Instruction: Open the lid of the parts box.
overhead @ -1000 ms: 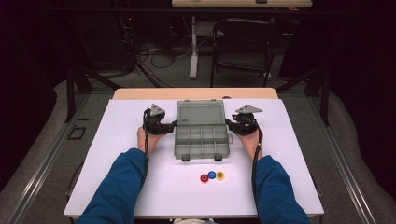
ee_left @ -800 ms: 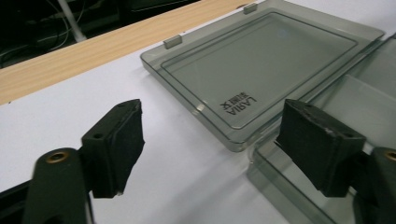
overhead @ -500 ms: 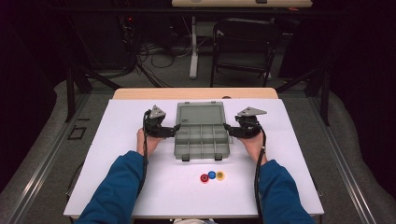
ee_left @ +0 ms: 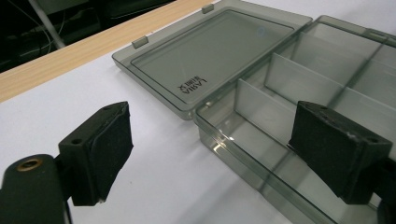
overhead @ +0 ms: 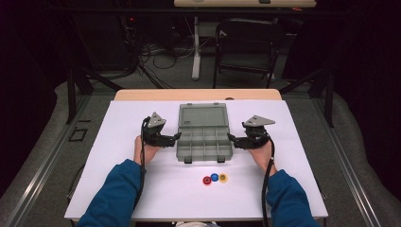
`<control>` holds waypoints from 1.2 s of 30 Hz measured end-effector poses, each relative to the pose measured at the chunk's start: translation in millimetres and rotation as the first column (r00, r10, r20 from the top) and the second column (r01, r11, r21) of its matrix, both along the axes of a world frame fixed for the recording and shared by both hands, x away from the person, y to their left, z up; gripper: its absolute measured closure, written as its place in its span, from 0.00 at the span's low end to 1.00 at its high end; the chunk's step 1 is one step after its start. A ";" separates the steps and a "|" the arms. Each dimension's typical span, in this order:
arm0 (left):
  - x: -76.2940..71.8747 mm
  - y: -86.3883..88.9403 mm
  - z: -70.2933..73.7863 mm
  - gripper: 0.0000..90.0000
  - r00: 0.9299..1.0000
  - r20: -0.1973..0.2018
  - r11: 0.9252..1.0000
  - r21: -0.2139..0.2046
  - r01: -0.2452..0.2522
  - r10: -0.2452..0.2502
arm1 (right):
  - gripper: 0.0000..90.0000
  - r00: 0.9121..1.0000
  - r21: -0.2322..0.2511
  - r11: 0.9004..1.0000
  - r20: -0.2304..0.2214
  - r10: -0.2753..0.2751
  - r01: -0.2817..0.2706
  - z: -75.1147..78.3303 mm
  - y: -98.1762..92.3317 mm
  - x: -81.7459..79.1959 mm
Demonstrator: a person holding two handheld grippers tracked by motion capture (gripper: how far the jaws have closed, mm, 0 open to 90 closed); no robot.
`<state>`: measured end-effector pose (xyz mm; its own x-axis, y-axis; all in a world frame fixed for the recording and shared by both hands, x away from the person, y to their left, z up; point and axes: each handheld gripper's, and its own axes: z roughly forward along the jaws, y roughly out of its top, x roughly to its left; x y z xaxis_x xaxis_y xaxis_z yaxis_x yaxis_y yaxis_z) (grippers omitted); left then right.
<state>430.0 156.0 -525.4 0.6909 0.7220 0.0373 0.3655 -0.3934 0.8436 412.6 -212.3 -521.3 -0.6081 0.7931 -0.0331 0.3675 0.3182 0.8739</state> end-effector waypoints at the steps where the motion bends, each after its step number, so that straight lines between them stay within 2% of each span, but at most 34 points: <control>1: -2.8 -0.2 -0.1 0.13 1.000 0.001 1.000 0.004 0.002 -0.002 | 0.20 1.000 -0.002 1.000 0.000 0.002 -0.002 0.2 -0.4 -1.6; 9: -23.6 0.9 -3.1 0.10 1.000 0.007 0.999 0.023 0.023 -0.023 | 0.18 1.000 -0.014 1.000 0.024 0.019 -0.019 0.7 -3.3 -17.8; 13: -36.6 1.0 -6.8 0.09 1.000 0.010 0.999 0.018 0.028 -0.028 | 0.17 0.999 -0.016 1.000 0.034 0.021 -0.020 0.2 -5.5 -27.1; 15: -41.4 -1.1 -6.8 0.08 0.999 0.013 0.999 0.038 0.034 -0.035 | 0.17 0.999 -0.017 1.000 0.034 0.022 -0.021 0.2 -5.9 -28.6; 17: -45.4 -3.0 -6.3 0.07 0.999 0.021 0.999 0.039 0.038 -0.039 | 0.16 0.999 -0.019 1.000 0.047 0.013 -0.012 -1.8 -6.4 -34.3; 22: -55.1 -7.3 -10.3 0.05 0.998 0.009 0.996 0.062 0.057 -0.057 | 0.16 0.998 -0.034 0.999 0.056 0.014 -0.012 -5.1 -5.6 -42.2; 25: -60.5 -9.7 -12.0 0.04 0.997 0.004 0.995 0.071 0.074 -0.074 | 0.14 0.999 -0.029 0.999 0.049 0.020 -0.018 -6.2 -4.9 -47.8; 28: -65.6 -12.7 -10.8 0.04 0.996 0.016 0.993 0.081 0.087 -0.088 | 0.10 0.999 -0.032 0.999 0.041 0.025 -0.023 -7.8 -4.0 -50.5; 36: -74.7 -19.9 -12.1 0.01 0.993 0.004 0.988 0.095 0.119 -0.120 | 0.05 0.998 -0.046 0.998 0.054 0.038 -0.036 -6.0 -1.9 -60.7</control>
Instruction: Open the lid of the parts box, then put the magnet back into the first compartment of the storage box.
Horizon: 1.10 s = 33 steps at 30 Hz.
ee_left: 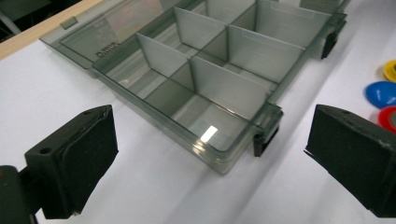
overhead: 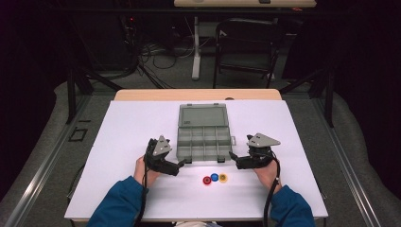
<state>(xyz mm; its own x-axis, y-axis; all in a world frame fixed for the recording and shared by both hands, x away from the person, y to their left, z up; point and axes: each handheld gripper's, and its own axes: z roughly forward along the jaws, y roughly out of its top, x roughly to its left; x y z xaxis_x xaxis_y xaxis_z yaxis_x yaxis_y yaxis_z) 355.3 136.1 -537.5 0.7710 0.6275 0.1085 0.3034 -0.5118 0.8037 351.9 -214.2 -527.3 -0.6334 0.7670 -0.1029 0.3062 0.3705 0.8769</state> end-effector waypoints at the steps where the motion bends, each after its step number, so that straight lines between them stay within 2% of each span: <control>1: -0.8 -0.7 -0.1 0.01 1.000 0.000 1.000 0.003 0.007 -0.007 | 0.04 1.000 0.002 1.000 0.001 0.003 -0.003 -0.2 -0.5 -1.1; 5: -5.5 -5.0 -0.4 0.00 0.999 -0.013 0.999 0.001 0.036 -0.036 | 0.00 1.000 0.006 1.000 -0.010 -0.003 0.003 -1.3 -1.0 -4.7; 15: -14.4 -13.0 2.0 0.00 0.997 -0.003 0.997 0.021 0.073 -0.073 | 0.00 1.000 0.005 1.000 -0.007 -0.004 0.004 -1.7 -3.0 -11.9; 19: -17.4 -14.7 4.2 0.00 0.997 0.001 0.996 0.020 0.083 -0.083 | 0.00 1.000 -0.003 1.000 -0.022 -0.014 0.014 -3.4 -3.6 -12.9; 33: -25.5 -28.3 5.8 0.00 0.988 -0.026 0.987 0.052 0.150 -0.149 | 0.00 0.999 -0.004 1.000 -0.041 -0.012 0.012 -4.4 -6.6 -14.5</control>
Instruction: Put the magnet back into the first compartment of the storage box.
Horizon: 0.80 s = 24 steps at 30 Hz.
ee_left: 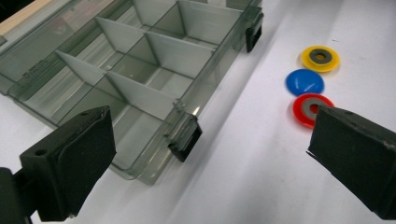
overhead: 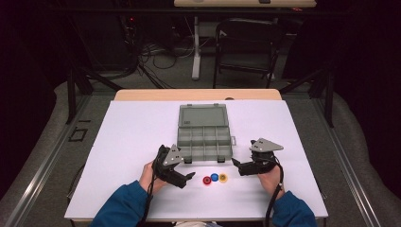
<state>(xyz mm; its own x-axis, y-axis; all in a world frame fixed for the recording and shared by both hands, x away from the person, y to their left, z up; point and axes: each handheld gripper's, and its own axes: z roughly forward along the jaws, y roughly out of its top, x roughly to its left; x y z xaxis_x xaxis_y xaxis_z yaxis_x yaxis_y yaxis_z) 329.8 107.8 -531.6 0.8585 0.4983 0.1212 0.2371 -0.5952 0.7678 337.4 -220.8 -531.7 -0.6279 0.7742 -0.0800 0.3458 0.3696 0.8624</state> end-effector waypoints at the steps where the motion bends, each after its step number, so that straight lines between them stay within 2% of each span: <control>1: -0.9 -1.0 0.1 0.00 1.000 -0.005 1.000 0.000 0.006 -0.006 | 0.00 1.000 0.000 1.000 0.001 0.002 -0.002 -0.1 -0.4 0.1; 6: -3.8 -5.7 0.1 0.00 0.999 -0.015 0.999 0.018 0.039 -0.039 | 0.00 1.000 -0.005 1.000 0.014 0.013 -0.013 0.4 -0.5 -0.7; 16: -9.3 -17.1 3.2 0.00 0.996 -0.031 0.995 0.052 0.089 -0.088 | 0.00 1.000 -0.012 1.000 -0.003 0.022 -0.022 -1.6 -1.6 1.3; 24: -13.1 -26.5 2.8 0.00 0.990 -0.069 0.989 0.080 0.125 -0.120 | 0.00 1.000 -0.022 0.999 -0.006 0.024 -0.024 -3.3 -1.4 2.5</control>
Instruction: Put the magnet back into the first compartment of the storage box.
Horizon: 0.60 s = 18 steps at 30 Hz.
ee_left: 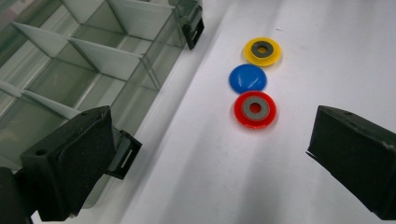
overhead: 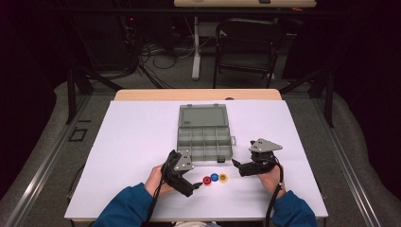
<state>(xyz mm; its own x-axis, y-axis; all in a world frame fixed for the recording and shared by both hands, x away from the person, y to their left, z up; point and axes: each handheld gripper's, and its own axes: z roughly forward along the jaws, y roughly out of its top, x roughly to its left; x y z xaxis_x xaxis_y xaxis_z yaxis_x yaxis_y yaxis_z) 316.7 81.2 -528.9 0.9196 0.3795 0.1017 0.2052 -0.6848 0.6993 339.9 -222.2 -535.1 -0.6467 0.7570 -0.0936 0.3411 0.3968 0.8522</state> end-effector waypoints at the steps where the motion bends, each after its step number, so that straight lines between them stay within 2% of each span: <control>1: -0.1 -1.1 0.0 0.00 1.000 -0.003 1.000 0.004 0.006 -0.006 | 0.00 1.000 -0.002 1.000 0.000 0.000 0.000 0.2 -0.3 0.0; 9: -1.7 -13.2 -1.1 0.00 0.999 -0.030 0.999 0.037 0.025 -0.023 | 0.00 1.000 -0.001 1.000 0.004 -0.013 0.013 0.1 -2.5 0.5; 18: 0.0 -22.5 -3.4 0.00 0.996 -0.070 0.997 0.051 0.052 -0.049 | 0.00 1.000 -0.006 1.000 0.000 -0.015 0.015 -0.8 -2.3 1.4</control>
<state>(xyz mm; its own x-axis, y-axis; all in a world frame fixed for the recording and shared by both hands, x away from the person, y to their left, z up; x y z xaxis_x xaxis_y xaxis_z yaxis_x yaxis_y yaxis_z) 316.7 58.8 -532.3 0.9429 0.3283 0.0561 0.2160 -0.7312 0.6471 341.3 -224.5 -535.9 -0.6355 0.7658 -0.0979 0.3468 0.3965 0.8500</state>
